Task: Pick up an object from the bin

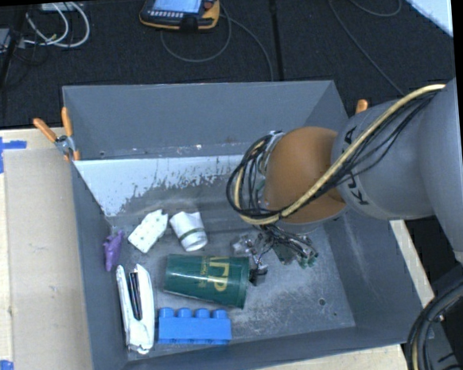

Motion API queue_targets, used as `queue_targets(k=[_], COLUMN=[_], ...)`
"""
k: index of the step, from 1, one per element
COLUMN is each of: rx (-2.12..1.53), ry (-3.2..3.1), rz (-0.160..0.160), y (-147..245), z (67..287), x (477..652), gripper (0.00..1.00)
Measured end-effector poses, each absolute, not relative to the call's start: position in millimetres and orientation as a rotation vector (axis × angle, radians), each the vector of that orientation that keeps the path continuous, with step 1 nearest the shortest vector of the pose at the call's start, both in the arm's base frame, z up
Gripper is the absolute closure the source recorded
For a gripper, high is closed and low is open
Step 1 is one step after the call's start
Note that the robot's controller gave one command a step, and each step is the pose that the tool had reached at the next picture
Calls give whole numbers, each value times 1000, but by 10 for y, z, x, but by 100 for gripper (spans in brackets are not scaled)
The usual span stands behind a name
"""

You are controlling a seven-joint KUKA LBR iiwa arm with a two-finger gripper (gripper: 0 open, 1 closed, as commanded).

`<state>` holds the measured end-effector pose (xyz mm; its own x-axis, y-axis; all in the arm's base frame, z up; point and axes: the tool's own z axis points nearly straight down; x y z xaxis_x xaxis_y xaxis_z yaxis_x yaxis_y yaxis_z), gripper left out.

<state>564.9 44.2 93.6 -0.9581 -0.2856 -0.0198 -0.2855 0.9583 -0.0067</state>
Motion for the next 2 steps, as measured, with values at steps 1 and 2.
queue_targets(k=[1, 2], rx=[-543, -600], ry=[3081, 3068], rz=[-7, -5], y=[514, 474], z=[1292, 1816], x=[5593, 5560], gripper=[100, 100])
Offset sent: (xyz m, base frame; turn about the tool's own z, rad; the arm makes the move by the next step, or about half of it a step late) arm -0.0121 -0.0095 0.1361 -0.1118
